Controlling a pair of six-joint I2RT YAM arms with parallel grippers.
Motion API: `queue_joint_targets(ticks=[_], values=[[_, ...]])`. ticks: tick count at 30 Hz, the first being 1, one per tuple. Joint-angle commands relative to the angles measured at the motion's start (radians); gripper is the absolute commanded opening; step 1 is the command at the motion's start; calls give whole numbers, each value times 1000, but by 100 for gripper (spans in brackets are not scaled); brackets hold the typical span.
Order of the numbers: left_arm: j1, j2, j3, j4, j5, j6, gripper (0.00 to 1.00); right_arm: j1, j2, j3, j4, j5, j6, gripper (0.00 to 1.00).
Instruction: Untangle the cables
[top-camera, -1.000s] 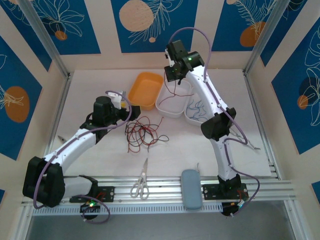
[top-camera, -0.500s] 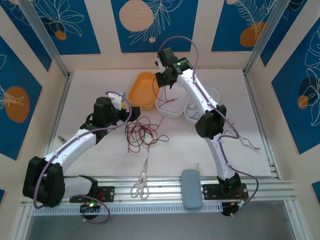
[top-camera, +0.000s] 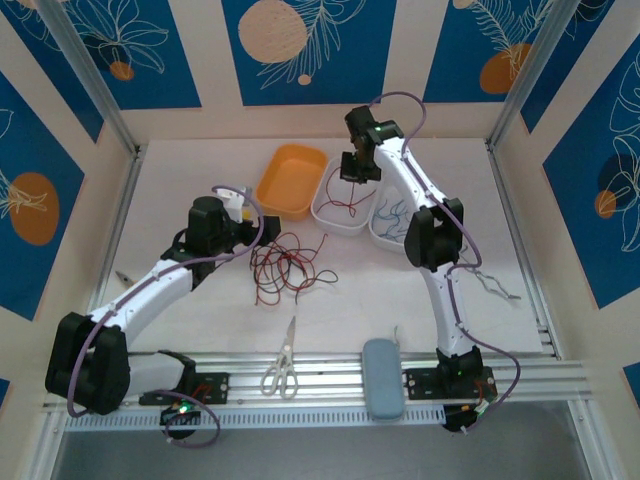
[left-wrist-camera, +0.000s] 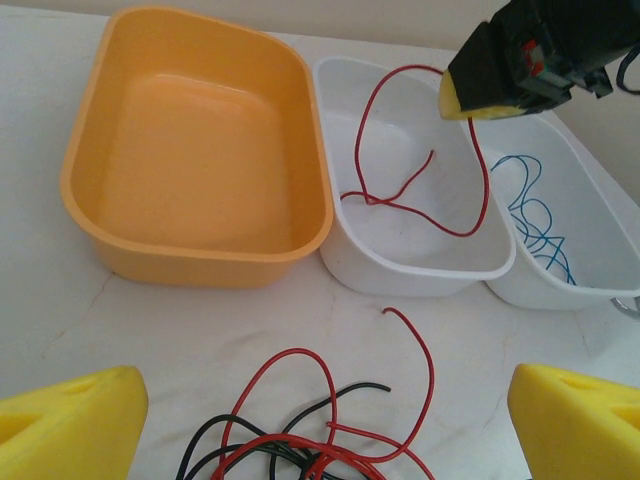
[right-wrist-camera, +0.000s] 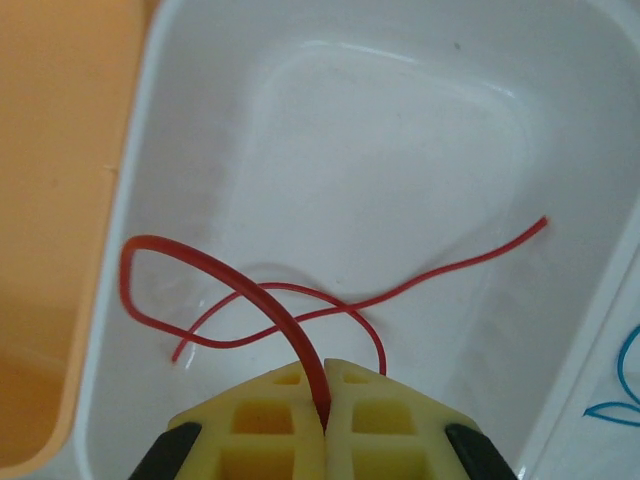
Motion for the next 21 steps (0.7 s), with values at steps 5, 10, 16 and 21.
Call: queue_joint_targets(ticks=[5,10,16,21], values=[[-9,1,-15,13,-1,5,93,26,36,-23,-10,89,46,0],[-8,11,-16,16,3,1,93,30,78,-20,-9,179,60,0],[-8,19,-13,18,10,1,94,33,123,-13,5,266,65,0],[-8,24,-12,17,12,-1,94,34,152,-1,33,256,40,0]])
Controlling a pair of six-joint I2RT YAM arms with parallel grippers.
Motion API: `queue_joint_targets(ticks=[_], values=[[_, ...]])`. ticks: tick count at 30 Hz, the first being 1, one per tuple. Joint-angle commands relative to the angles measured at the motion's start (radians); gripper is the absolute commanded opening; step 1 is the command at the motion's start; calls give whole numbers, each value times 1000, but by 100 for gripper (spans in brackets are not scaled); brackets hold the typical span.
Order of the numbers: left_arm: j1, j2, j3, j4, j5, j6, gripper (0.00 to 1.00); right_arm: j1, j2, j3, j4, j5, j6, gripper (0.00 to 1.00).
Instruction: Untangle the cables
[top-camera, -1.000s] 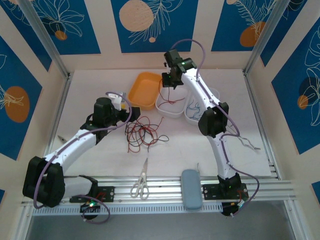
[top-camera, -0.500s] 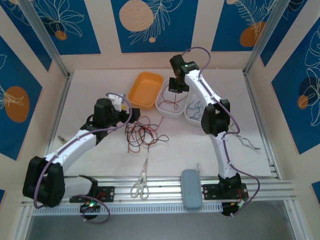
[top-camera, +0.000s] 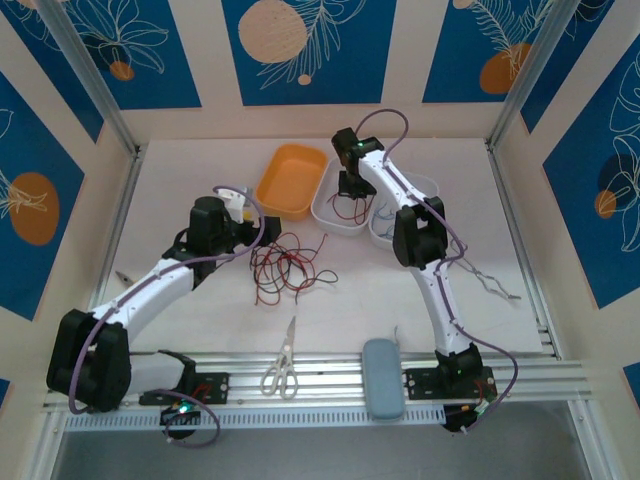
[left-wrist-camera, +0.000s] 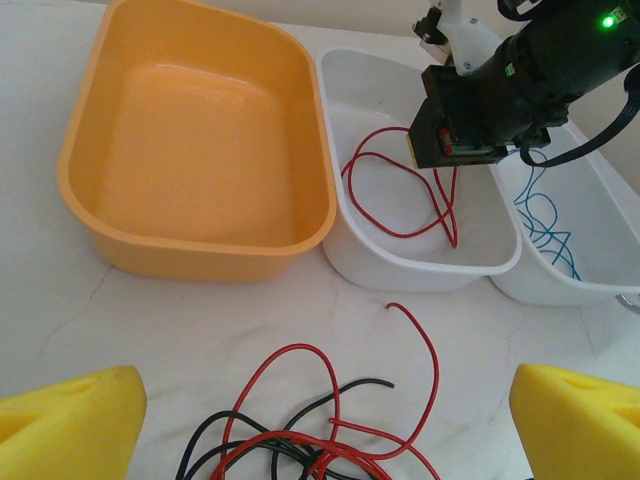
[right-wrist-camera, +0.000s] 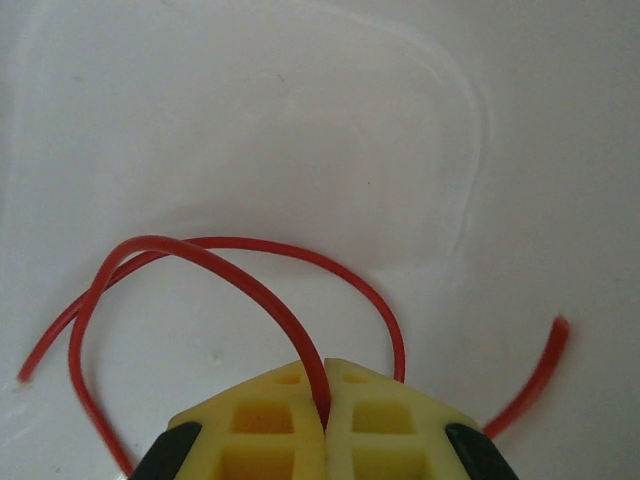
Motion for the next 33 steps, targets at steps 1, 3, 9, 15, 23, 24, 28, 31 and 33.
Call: queue_joint_targets(ticks=[1,3,9,15,23,24,28,31,33], values=[[-8,8,-12,15,13,0,94,3,19,16,17,18,-8,0],[-9,9,-12,16,13,0,94,4,30,24,23,1,-24,0],[-8,13,-13,14,14,-4,94,15,29,65,12,-25,-75,5],[-8,-5,-17,9,4,-6,95,26,-48,55,-2,-25,-93,34],[-9,-21,-22,3,-10,-7,95,39,-188,-60,17,-88,-96,51],[-8,-22,-22,2,-12,-8,95,43,-201,-73,15,-96,-95,52],[-8,-27,-25,-2,-15,-8,95,56,-259,-138,19,-120,-98,54],[-8,-31,-27,-6,-19,-8,95,69,-316,-200,37,-139,-97,55],[-8,-36,-29,-9,-22,-12,96,82,-364,-246,59,-143,-94,55]])
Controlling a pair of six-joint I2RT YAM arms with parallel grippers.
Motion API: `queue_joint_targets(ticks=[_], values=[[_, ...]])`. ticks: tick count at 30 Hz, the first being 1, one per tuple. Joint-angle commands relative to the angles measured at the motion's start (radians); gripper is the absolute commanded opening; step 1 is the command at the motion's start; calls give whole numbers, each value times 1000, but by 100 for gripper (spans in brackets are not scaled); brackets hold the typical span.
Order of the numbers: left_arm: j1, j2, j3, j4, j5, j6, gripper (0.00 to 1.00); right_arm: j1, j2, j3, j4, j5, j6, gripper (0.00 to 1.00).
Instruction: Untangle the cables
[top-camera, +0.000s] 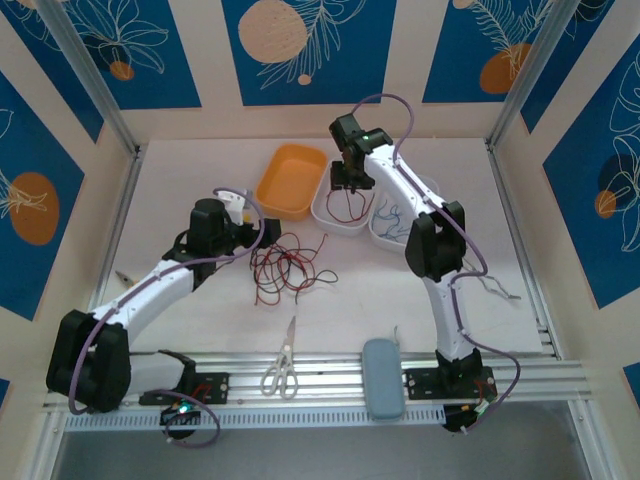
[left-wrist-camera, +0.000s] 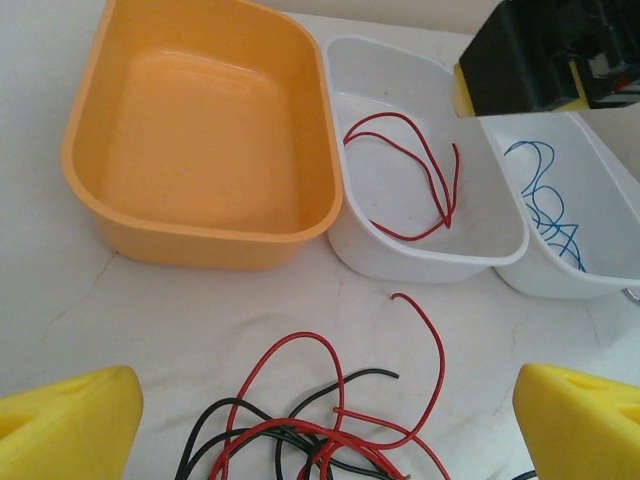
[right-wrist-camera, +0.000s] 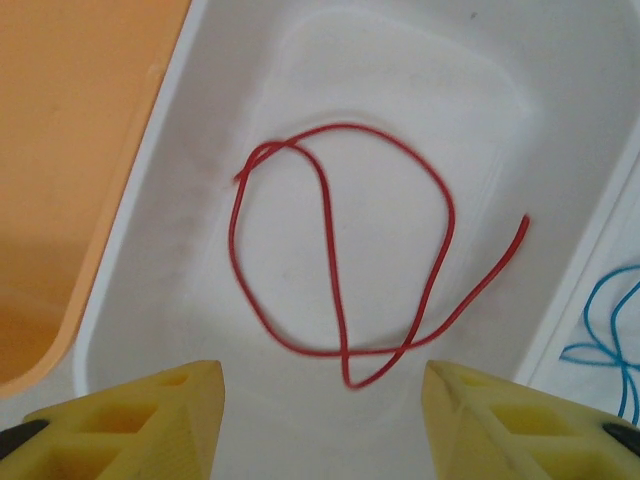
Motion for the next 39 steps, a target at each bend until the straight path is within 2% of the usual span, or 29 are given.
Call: queue_joint_targets(ticks=[1,3,9,16,21,26,33,39], values=[[-9,-30,-11,-11,-19,-13,97,27,-100,-75,26,-41,-1,55],[-7,-35,-10,-27,-33,-27,100,43,-164,-134,50,-46,8,55],[-7,-63,-29,-131,-143,-87,100,124,-382,-398,142,-39,94,52],[-7,-165,-142,-125,-279,-172,100,308,-524,-678,271,26,226,51],[-5,-240,-186,-188,-389,-236,100,417,-481,-726,329,-8,259,50],[-1,-326,-233,-274,-491,-302,100,487,-367,-673,333,-39,259,46],[6,-409,-284,-302,-491,-305,100,495,-226,-567,341,-84,299,39],[9,-429,-309,-302,-472,-301,100,473,-141,-494,324,-67,401,25]])
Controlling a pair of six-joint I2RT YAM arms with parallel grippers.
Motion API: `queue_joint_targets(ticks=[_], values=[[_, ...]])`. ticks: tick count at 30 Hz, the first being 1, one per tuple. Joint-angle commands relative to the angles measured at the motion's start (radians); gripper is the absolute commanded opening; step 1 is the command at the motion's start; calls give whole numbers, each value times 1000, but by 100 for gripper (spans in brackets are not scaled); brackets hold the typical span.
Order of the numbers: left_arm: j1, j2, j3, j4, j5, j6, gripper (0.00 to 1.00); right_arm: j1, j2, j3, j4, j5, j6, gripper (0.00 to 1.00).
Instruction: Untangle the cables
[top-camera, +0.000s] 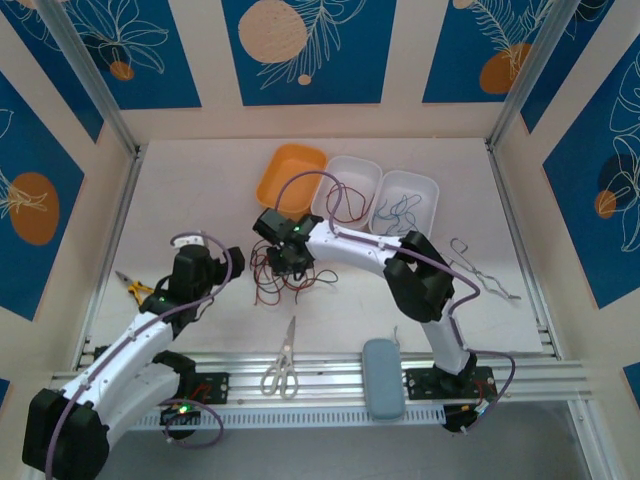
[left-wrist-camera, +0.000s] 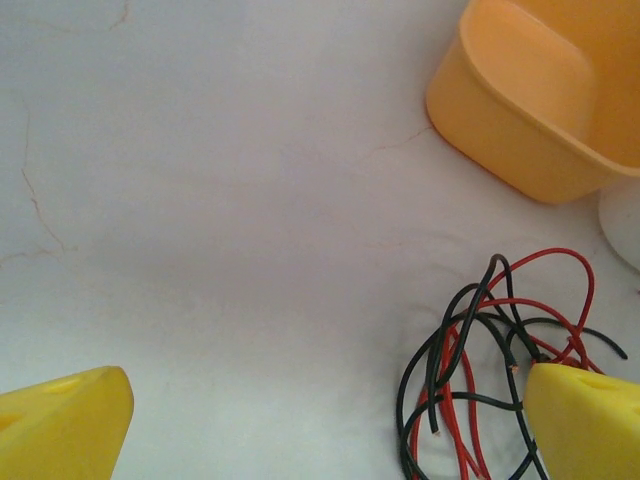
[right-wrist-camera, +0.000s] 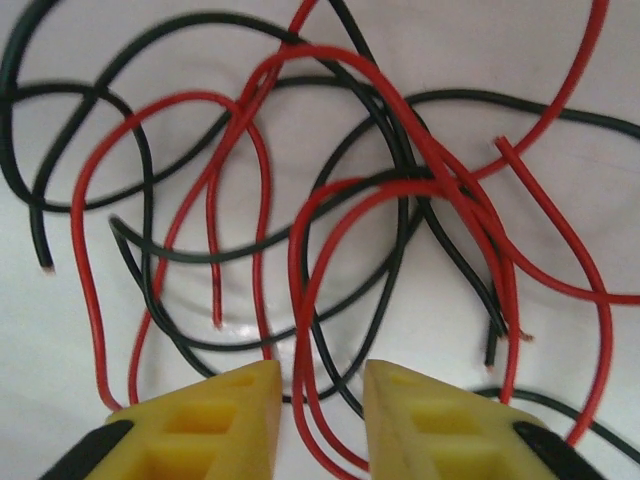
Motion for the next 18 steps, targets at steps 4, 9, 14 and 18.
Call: queue_joint_targets(ticks=[4,9,14,18], values=[[8,-12,-24,-5,16,-4,100,-32,37,49,10,-20,109,24],[8,-7,-34,11,24,-1,100,-41,84,102,-17,-22,116,25],[8,0,-34,25,34,6,100,-42,123,127,-20,-47,109,27],[10,11,-32,34,42,4,100,-42,137,136,-25,-61,103,28]])
